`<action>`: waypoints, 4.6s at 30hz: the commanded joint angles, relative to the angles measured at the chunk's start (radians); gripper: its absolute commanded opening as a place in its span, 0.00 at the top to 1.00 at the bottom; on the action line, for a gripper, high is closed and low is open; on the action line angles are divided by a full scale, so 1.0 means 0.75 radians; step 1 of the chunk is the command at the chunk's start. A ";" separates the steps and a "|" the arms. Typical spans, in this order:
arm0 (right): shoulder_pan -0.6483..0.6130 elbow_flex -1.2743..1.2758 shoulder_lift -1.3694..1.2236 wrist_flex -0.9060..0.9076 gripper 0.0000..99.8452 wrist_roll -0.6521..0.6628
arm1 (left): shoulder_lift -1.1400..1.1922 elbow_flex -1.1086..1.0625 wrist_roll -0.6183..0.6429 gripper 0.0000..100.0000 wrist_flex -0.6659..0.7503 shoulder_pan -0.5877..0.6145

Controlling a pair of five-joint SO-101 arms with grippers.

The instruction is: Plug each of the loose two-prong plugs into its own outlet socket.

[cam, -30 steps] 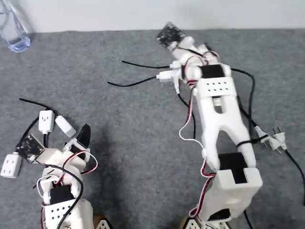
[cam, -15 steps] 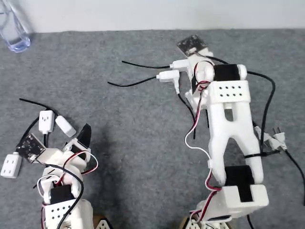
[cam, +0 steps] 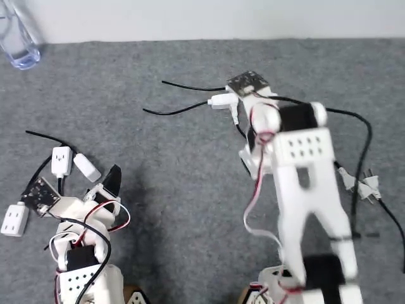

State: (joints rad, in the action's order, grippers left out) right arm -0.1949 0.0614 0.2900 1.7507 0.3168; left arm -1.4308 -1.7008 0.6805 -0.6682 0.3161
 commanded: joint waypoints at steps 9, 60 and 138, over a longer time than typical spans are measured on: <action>-0.003 0.929 0.572 -0.512 0.67 0.155 | -0.012 0.064 -0.006 0.68 0.004 0.182; -0.005 1.626 0.711 -1.292 0.67 0.070 | -0.012 0.024 -0.143 0.68 -0.162 -0.027; -0.013 1.706 0.709 -1.441 0.67 0.070 | 1.463 2.026 -1.657 0.75 -1.211 0.205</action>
State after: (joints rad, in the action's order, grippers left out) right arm -0.2010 1.3502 0.8040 0.6859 0.3690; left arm -0.5992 -0.3322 -0.3076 -1.5014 0.5232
